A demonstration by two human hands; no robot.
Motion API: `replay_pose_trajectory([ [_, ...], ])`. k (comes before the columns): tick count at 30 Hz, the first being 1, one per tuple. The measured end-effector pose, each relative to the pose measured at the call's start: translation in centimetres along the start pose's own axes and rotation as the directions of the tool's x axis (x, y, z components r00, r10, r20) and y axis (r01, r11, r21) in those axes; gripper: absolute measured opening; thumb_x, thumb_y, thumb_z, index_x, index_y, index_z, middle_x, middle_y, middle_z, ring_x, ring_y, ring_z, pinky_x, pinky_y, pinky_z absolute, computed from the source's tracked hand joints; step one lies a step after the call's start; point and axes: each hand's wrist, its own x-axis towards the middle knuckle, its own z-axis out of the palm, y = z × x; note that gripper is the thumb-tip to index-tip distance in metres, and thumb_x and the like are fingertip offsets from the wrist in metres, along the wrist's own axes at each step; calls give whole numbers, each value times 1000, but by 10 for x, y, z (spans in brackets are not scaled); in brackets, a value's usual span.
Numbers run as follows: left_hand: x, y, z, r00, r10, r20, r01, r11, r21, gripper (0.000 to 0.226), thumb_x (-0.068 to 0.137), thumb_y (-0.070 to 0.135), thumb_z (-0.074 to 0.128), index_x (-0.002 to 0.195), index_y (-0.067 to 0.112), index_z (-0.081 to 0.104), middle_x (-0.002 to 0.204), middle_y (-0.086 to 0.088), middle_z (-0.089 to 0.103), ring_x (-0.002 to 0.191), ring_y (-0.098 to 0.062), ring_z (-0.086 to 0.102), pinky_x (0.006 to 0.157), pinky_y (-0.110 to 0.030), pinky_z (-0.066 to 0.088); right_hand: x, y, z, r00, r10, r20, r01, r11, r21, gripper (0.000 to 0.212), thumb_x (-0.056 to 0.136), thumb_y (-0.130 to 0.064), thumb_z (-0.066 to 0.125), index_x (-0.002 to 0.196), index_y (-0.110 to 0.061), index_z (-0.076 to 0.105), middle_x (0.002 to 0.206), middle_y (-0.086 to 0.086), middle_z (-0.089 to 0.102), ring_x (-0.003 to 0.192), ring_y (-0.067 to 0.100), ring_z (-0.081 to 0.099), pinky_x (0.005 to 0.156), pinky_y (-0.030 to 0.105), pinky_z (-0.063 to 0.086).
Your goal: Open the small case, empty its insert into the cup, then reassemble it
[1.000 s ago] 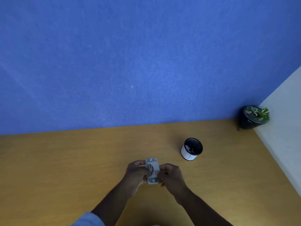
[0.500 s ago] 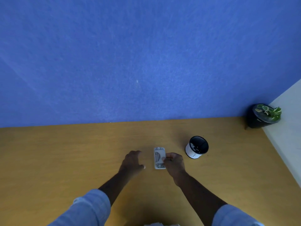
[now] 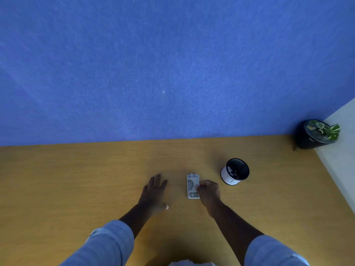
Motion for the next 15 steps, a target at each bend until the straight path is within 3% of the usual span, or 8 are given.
replay_pose_trajectory([
  [6,-1,-2,4,999,8,-38,-8,1000,10,114,88,45,83,172,23,9,182,-10,-10,169,-35,-2,136,-54,20,1,1,-5,1000,7,19,-6,999,-38,22,95,-12,73,116,-8,79,103,11,81,85,21,76,62,25,54],
  [11,-5,0,3,999,11,-47,-10,1000,29,112,91,45,81,172,23,6,182,-10,-12,169,-35,-3,135,-53,19,-4,-4,-13,997,-58,58,67,981,-182,22,97,-20,70,115,-10,79,93,3,77,77,13,71,59,25,52],
  [15,-7,1,-2,1000,22,-17,-21,999,31,107,95,48,75,172,22,6,182,-11,-11,169,-36,-3,136,-56,15,-6,-14,-19,987,-144,70,158,948,-276,28,99,-23,63,119,-6,72,112,15,75,95,28,73,71,36,56],
])
